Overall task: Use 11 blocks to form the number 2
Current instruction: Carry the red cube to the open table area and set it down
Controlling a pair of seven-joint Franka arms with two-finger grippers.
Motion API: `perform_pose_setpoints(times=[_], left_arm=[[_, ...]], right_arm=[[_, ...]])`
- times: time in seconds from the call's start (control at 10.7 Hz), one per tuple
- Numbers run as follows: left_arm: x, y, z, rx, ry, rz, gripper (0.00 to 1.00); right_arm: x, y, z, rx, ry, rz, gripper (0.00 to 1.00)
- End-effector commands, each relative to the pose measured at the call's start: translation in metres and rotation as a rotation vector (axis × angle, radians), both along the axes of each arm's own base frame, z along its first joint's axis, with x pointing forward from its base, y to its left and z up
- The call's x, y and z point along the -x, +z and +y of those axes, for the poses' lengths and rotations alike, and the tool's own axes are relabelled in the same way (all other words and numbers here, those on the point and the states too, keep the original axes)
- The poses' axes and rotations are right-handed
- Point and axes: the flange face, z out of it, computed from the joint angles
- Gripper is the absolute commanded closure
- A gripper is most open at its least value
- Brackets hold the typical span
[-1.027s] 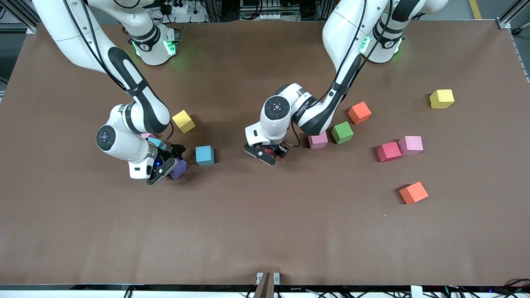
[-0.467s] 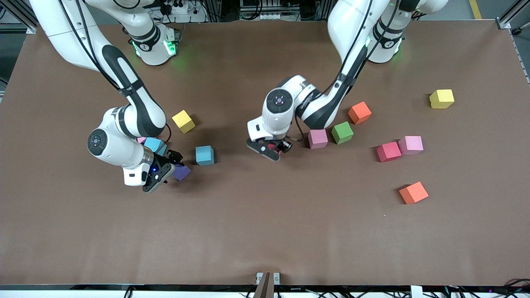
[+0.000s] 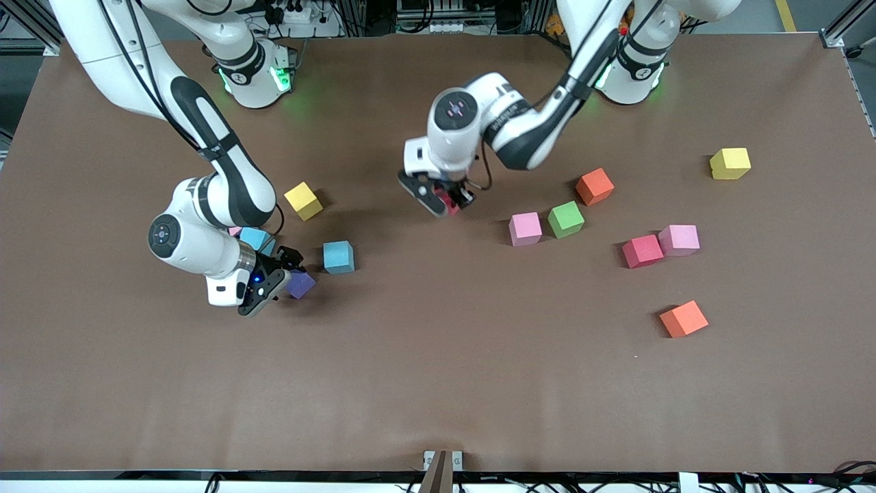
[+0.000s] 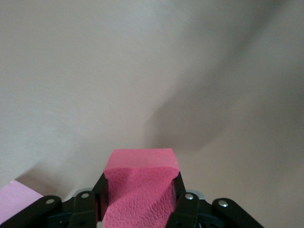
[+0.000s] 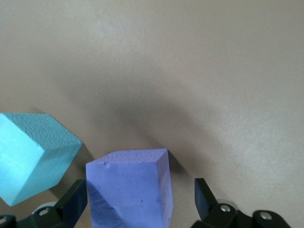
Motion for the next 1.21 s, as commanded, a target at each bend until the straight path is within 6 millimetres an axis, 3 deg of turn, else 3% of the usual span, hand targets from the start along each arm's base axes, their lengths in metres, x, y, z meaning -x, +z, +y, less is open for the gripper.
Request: perform_pose_setpoints(times=[0.0, 0.28, 0.47, 0.75, 0.93, 1.12], left_arm=[[0.049, 0.004, -0.008, -0.009, -0.138, -0.005, 0.65], [0.095, -0.008, -0.019, -0.029, -0.265, -0.007, 0.60], [0.108, -0.026, -0.023, -0.055, -0.344, -0.025, 0.60], [0.123, -0.038, -0.030, -0.032, -0.391, -0.027, 0.60], [0.129, -0.047, -0.030, -0.009, -0.397, -0.022, 0.60], [0.132, -0.051, -0.030, -0.001, -0.407, -0.023, 0.60]], right_arm=[[0.012, -0.015, 0.008, 0.003, -0.016, -0.030, 0.00], [0.013, -0.015, 0.011, 0.003, -0.013, -0.033, 0.00], [0.013, -0.015, 0.011, 0.003, -0.012, -0.033, 0.30], [0.012, -0.014, 0.011, 0.002, -0.010, -0.029, 0.63], [0.004, -0.004, 0.009, -0.002, -0.005, -0.049, 0.69], [-0.008, 0.019, 0.014, -0.018, 0.008, -0.010, 0.70]])
